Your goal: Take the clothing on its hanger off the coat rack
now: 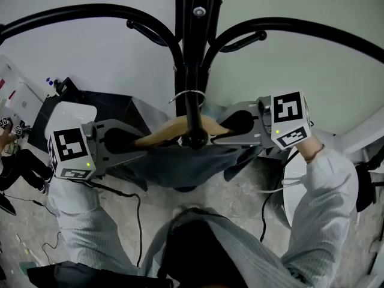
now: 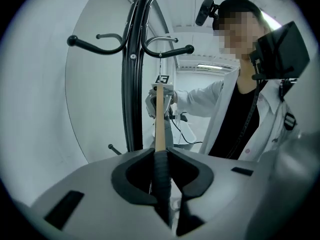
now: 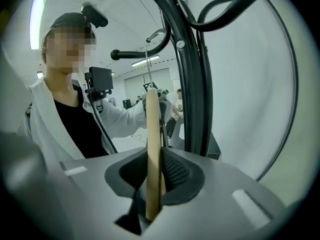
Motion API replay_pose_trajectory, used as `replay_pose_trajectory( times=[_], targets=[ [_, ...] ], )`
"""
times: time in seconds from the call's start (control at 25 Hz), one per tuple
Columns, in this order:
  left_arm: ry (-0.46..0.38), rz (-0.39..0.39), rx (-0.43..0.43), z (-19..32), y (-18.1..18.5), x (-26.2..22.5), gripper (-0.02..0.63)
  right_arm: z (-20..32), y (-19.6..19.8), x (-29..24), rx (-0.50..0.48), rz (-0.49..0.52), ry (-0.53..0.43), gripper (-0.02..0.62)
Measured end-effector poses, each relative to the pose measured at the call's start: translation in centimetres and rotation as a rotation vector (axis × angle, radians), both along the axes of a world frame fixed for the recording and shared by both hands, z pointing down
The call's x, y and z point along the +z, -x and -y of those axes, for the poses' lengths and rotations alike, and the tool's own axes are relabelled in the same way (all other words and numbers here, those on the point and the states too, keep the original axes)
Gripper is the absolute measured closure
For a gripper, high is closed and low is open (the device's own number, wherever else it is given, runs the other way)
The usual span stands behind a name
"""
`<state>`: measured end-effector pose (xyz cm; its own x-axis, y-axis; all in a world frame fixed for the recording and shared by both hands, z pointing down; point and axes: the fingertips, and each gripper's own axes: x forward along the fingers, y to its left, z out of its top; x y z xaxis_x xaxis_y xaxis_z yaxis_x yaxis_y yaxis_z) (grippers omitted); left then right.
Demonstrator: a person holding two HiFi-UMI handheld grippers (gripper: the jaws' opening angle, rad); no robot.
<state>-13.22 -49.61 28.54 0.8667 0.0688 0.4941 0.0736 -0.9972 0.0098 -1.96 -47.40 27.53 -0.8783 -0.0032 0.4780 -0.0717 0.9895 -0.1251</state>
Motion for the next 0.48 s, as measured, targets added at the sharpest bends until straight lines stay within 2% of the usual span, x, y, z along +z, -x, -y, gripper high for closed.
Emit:
replay_pose_trajectory(
  times=[0.24, 0.48],
  targets=[
    [0.053, 0.001, 0.035, 0.03, -0.61, 0.57, 0.541, 0.2, -0.4, 0.22, 0.014, -0.012, 0.004, 0.54],
    [-0.001, 0.013, 0.001, -0.58, -0.77, -0.11, 0.541, -0.32, -0.62, 0.02, 0.043, -0.054, -0.013, 0.54]
  ],
)
